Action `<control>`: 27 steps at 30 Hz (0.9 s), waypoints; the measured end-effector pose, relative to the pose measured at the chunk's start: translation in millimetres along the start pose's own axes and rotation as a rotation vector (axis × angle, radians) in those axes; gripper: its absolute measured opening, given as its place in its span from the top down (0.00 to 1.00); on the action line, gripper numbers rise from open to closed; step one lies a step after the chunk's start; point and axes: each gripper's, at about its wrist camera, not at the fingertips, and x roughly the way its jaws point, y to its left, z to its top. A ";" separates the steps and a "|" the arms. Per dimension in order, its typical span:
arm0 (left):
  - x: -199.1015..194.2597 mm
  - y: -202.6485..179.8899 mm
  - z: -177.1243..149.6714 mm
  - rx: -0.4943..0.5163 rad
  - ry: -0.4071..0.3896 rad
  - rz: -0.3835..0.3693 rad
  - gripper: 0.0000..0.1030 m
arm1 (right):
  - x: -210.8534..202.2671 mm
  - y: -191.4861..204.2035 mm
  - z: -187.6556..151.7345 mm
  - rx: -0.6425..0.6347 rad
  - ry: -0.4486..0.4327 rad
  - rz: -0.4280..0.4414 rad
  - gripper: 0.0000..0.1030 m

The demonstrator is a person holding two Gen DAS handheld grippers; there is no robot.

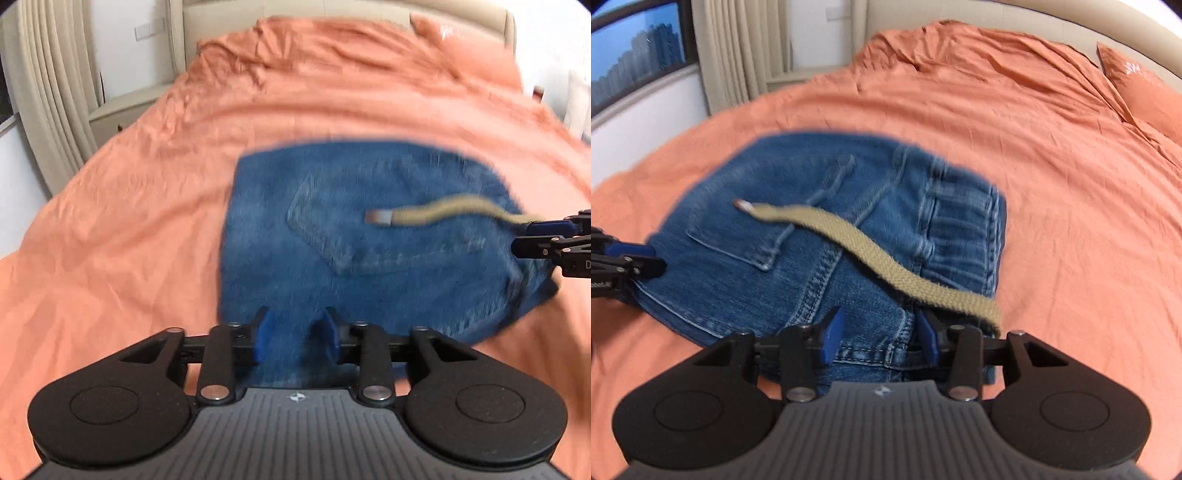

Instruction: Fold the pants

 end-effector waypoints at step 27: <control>26.3 -32.3 70.0 -0.040 -0.085 0.072 0.50 | 32.2 -30.0 68.8 0.054 -0.058 -0.092 0.64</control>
